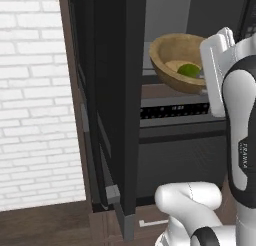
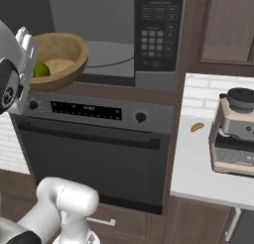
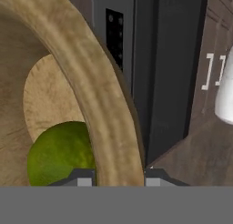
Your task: Pick the lime from the sink and place it in the bowl. Then pick the bowl and place it in the microwave. Then close the microwave door and press the start button.
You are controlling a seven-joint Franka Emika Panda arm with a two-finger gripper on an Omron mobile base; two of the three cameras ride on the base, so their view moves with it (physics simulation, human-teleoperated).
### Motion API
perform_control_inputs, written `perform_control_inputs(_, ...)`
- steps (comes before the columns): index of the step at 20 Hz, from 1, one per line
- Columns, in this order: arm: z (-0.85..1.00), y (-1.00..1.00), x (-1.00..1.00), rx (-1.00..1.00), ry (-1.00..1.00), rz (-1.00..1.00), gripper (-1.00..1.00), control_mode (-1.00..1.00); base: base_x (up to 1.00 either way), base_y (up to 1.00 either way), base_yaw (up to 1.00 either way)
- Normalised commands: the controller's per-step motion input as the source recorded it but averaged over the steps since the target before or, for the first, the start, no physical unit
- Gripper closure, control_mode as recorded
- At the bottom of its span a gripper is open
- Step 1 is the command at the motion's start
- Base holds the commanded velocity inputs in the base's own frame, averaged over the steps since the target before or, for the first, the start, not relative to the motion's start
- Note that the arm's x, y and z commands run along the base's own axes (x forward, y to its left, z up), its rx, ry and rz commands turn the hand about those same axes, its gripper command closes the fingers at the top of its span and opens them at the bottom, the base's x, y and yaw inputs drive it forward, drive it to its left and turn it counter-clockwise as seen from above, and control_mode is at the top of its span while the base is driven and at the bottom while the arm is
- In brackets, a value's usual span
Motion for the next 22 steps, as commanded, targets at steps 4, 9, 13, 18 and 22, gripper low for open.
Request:
perform_control_inputs(4,0.0,0.0,0.67,0.03,-0.08,0.02,1.0,-1.0,0.0,0.0,0.0)
perform_control_inputs(9,0.08,0.0,0.56,0.01,0.0,0.01,1.0,-1.0,0.0,0.0,0.0)
perform_control_inputs(13,0.24,0.0,0.47,0.0,0.0,0.02,1.0,-1.0,0.0,0.0,0.0)
perform_control_inputs(18,0.19,0.0,0.5,0.0,0.0,0.03,1.0,-1.0,0.0,0.0,0.0)
perform_control_inputs(22,0.01,0.0,0.53,0.0,0.0,0.04,1.0,-1.0,0.0,0.0,0.0)
